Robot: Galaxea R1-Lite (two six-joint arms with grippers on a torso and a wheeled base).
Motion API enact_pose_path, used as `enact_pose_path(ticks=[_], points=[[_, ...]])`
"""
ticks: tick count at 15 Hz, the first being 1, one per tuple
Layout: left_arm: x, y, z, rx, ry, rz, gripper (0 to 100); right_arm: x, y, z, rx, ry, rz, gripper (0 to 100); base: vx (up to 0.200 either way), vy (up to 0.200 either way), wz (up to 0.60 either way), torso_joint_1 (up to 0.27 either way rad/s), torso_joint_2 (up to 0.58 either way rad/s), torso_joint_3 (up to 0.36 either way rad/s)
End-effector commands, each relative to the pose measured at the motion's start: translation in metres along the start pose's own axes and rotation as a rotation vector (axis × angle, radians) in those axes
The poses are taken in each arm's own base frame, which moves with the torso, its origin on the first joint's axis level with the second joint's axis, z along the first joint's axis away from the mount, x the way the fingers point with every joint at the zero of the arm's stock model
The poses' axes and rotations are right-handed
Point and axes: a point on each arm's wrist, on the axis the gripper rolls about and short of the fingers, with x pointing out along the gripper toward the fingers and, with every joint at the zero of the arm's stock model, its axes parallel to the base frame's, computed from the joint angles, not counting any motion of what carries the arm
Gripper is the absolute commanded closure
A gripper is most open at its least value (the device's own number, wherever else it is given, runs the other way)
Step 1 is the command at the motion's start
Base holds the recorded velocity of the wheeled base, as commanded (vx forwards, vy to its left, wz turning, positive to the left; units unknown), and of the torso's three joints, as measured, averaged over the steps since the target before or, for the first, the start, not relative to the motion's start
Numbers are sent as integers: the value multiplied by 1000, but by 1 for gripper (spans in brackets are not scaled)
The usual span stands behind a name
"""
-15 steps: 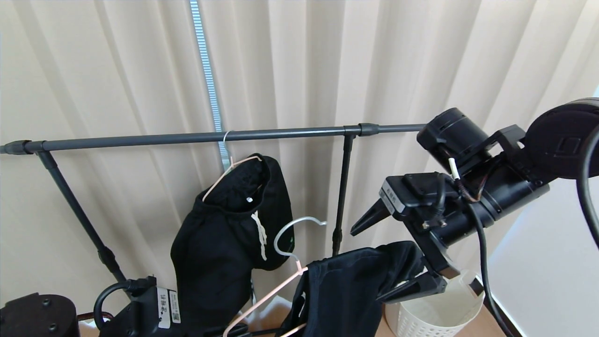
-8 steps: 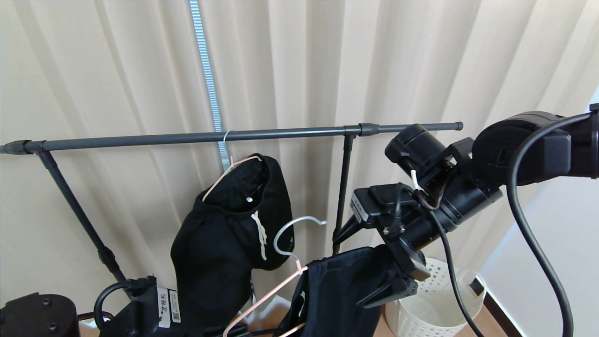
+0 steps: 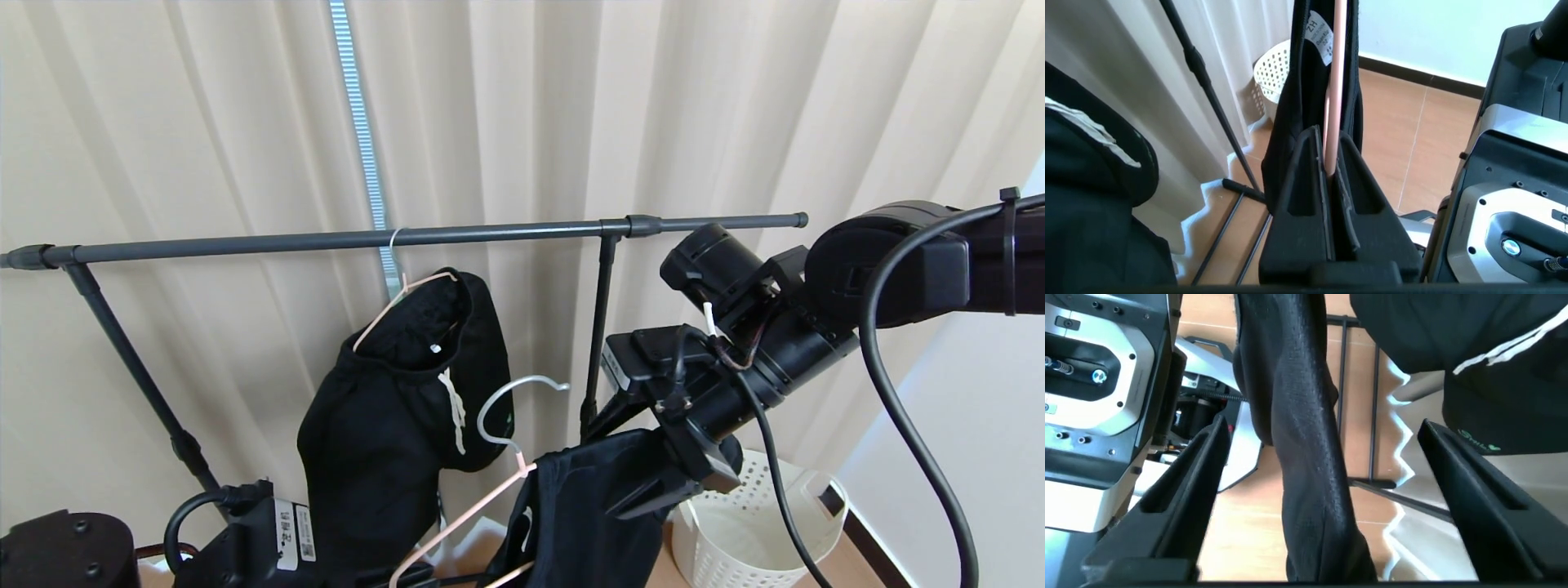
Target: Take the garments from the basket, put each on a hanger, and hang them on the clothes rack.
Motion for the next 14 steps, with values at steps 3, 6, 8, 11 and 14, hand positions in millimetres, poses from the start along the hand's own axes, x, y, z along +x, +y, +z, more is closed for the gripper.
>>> enact_pose_path(ticks=[3,6,8,11,14], points=[[2,1,0,-10,3,4,100,-6,4,4,-16,-10,-14,100,0,0,0,0,0,0],[2,2,0,-10,2,7,100,-11,8,6,-22,-14,-20,100,0,0,0,0,0,0],[2,2,1,-8,0,7,100,-15,10,8,-23,-15,-31,100,0,0,0,0,0,0],[1,2,0,-2,0,7,100,-20,13,10,-33,-14,-48,100,0,0,0,0,0,0],[2,2,1,-3,-10,9,0,-26,17,13,-40,-18,-60,100,0,0,0,0,0,0]])
